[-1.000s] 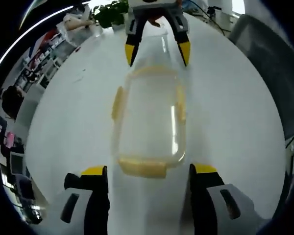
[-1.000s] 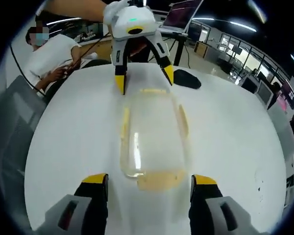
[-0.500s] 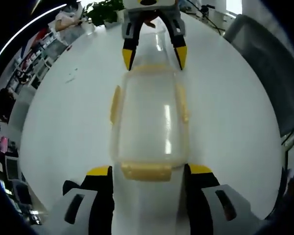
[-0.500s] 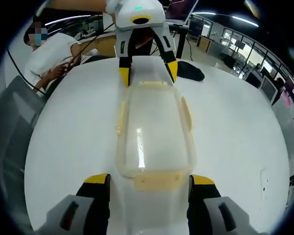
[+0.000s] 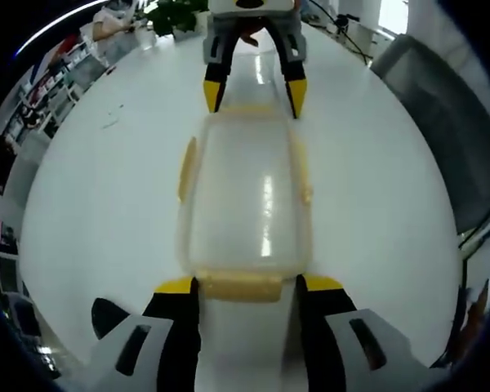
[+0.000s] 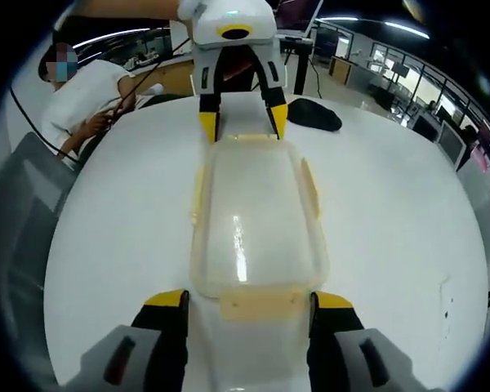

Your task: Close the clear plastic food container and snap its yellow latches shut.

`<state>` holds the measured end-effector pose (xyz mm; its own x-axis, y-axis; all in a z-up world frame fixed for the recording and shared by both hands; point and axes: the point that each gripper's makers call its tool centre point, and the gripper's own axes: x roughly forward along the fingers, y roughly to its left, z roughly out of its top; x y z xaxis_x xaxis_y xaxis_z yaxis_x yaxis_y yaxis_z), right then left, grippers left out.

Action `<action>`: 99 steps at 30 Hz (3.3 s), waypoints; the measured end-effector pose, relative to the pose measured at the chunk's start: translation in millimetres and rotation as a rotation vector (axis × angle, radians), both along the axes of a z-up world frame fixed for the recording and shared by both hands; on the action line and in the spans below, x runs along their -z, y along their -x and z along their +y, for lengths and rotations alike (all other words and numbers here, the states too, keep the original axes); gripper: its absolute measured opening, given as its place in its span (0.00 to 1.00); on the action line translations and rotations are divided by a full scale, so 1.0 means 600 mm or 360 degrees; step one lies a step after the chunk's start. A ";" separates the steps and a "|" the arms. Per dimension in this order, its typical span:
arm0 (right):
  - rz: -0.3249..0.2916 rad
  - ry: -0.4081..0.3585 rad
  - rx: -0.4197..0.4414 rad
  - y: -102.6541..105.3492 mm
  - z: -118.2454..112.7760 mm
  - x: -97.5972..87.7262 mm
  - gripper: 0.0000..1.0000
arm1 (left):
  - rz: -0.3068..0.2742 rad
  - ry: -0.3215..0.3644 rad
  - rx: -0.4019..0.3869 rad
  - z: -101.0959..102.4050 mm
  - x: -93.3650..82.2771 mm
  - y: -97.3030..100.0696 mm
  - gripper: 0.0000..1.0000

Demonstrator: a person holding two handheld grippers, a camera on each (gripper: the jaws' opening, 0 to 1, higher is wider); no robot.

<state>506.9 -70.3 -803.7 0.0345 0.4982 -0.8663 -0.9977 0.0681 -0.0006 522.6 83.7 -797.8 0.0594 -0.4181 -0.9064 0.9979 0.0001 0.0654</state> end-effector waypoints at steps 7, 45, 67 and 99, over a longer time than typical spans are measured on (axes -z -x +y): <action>-0.0002 0.0013 -0.0024 -0.003 -0.002 -0.001 0.52 | 0.0051 -0.0012 -0.0026 -0.002 0.001 0.006 0.39; -0.0014 0.0093 -0.0094 -0.010 -0.013 -0.019 0.35 | -0.0072 -0.0140 -0.0073 0.000 -0.011 -0.010 0.36; -0.0045 0.0027 -0.0125 0.000 -0.047 -0.095 0.35 | -0.0072 -0.0111 -0.0087 -0.042 -0.092 0.017 0.35; -0.0074 0.0094 -0.0151 0.001 -0.194 -0.150 0.35 | -0.0052 -0.0018 -0.0109 -0.184 -0.144 0.018 0.35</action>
<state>506.6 -187.0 -713.7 0.0305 0.4493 -0.8929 -0.9984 -0.0282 -0.0483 511.8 -26.6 -711.3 0.1171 -0.4019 -0.9082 0.9929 0.0675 0.0982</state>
